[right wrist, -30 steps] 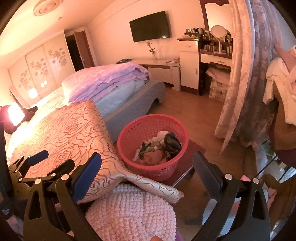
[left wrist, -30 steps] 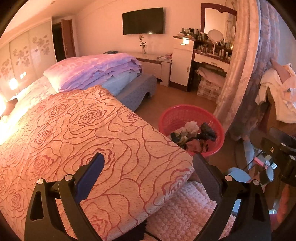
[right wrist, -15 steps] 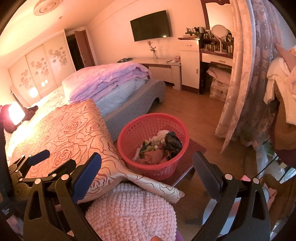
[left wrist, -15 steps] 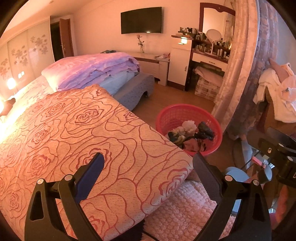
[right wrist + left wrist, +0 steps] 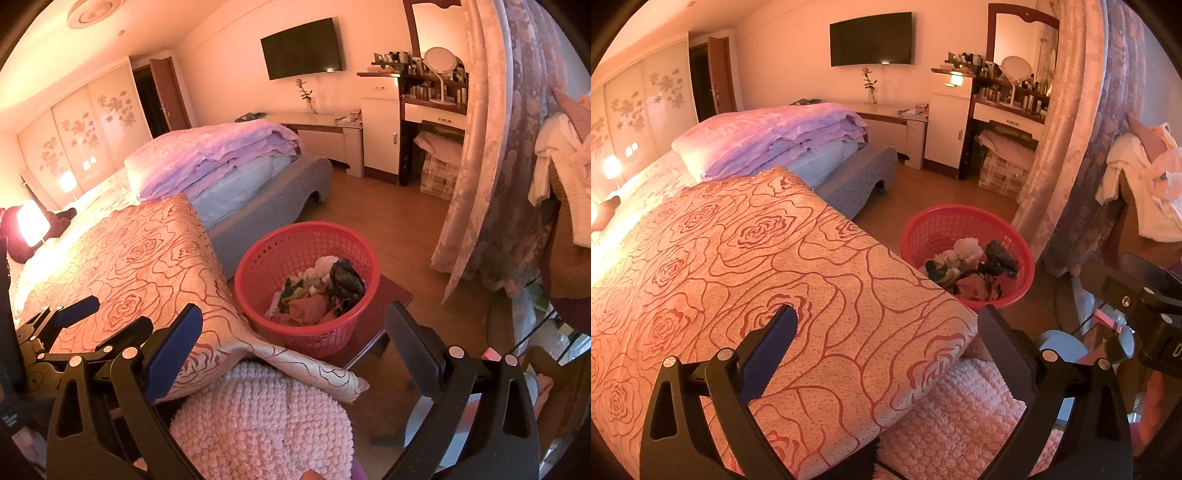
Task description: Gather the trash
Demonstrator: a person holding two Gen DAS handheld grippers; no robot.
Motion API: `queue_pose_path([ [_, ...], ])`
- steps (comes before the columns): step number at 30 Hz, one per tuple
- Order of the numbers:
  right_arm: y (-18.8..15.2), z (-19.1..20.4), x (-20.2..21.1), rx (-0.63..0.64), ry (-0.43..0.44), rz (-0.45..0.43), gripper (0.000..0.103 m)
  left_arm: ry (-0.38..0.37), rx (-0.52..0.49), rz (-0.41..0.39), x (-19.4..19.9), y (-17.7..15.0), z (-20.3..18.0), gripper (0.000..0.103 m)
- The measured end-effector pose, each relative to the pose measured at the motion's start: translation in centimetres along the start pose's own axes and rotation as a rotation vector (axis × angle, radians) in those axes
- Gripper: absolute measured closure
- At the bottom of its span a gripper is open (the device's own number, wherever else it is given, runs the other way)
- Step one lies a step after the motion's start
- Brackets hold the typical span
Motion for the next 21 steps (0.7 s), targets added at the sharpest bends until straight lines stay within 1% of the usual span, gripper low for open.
queue_pose_path([
  [21,-0.04,-0.04,-0.07,0.001,0.001,0.002,0.007,0.004,-0.005,-0.001,0.02,-0.24,-0.11,0.008],
])
Point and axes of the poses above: each gripper's, at about its wrist camera, not at the fingertips, and x roughly against the way its jaws point, z to its left, y to its top, the point moved 2 cm from there along -x, roughly the way its jaws point, and after that the axes turned 3 degrees about -z, right-handed, at the moved point
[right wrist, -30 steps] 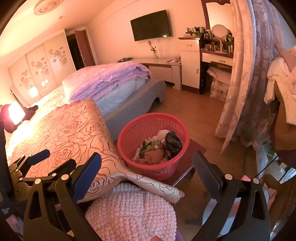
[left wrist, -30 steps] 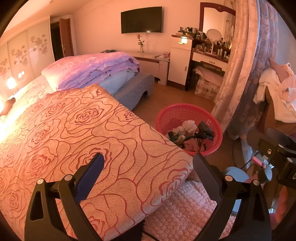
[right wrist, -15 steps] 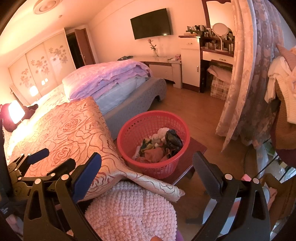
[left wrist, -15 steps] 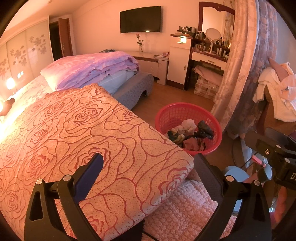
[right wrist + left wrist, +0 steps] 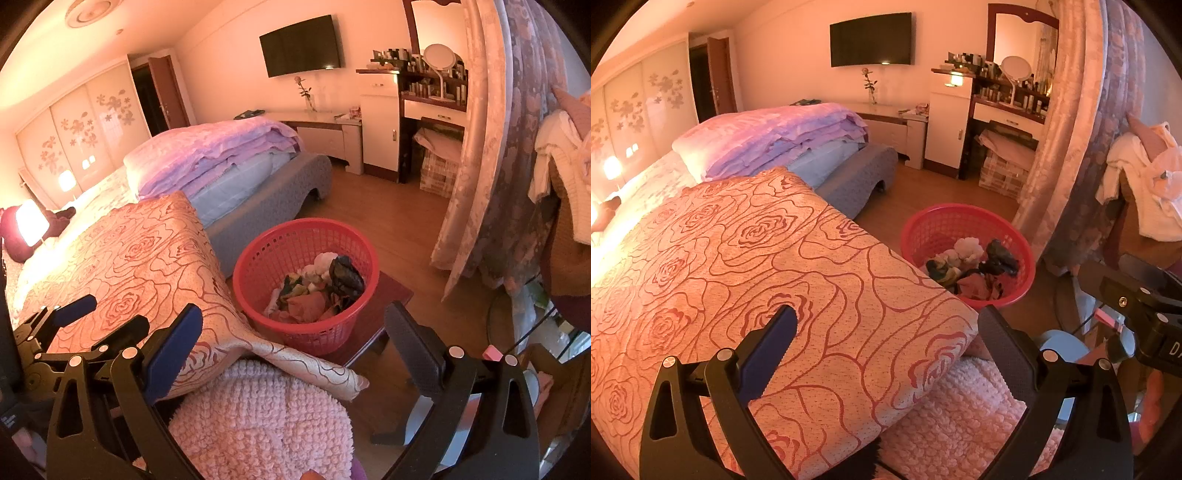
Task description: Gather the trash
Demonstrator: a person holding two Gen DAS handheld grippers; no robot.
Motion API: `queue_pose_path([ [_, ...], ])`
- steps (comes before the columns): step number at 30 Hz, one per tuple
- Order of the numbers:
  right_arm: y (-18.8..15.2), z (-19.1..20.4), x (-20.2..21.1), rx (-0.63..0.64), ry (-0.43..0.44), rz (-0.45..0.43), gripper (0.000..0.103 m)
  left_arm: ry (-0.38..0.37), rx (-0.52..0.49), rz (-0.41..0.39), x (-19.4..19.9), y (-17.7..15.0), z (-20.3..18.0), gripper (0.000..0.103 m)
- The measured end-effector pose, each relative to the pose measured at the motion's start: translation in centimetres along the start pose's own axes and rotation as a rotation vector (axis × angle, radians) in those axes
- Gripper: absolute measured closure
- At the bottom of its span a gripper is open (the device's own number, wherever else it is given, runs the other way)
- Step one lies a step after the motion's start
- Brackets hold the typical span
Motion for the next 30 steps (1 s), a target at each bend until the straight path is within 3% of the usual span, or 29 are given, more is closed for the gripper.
queue_pose_path([
  [30,-0.26,-0.06,-0.11,-0.002,-0.001,0.006,0.007,0.003,-0.008,-0.014,0.33,0.27,0.07,0.008],
])
Point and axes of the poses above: each gripper's, at about its wrist camera, not at the fingertips, and x roughly against the way its jaws point, z to its left, y to its top, the point moved 2 cm from there along -x, roughly the way its jaws point, and after that the axes turned 3 degrees about -z, right-handed, at the moved point
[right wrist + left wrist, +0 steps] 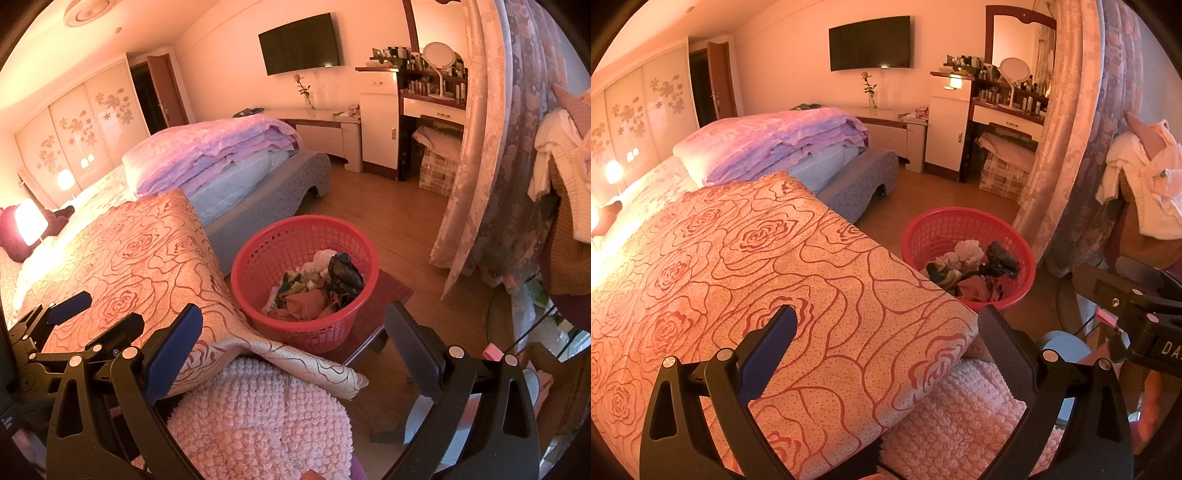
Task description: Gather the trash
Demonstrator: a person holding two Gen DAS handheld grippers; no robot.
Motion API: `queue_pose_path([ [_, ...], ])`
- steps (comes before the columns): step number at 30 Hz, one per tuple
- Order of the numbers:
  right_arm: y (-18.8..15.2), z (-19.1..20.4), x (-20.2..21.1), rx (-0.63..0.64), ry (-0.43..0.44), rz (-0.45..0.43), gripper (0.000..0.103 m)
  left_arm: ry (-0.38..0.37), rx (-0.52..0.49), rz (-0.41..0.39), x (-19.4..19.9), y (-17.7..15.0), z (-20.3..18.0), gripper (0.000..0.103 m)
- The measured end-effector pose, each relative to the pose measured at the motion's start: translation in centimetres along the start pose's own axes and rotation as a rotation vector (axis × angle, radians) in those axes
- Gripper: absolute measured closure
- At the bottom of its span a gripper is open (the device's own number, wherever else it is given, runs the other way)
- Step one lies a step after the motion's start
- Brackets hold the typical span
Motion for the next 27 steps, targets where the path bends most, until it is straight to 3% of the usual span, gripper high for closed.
queue_pose_path([
  [19,-1.0,-1.0,-1.2,-0.023,-0.028,0.036,0.007,-0.036,-0.008,-0.001,-0.2,-0.6,-0.4,0.008],
  [27,-1.8,-0.8,-2.9,-0.006,-0.068,0.079,0.007,-0.026,0.070,0.037,-1.1,-0.8,2.0,0.008],
])
Point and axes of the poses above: each gripper's, at about its wrist camera, not at the fingertips, and x roughly against the way its jaws point, z to its left, y to its top, the point moved 2 cm from there along -x, roughly the way its jaws point, and after that the axes turned 3 degrees about -z, right-handed, at the moved point
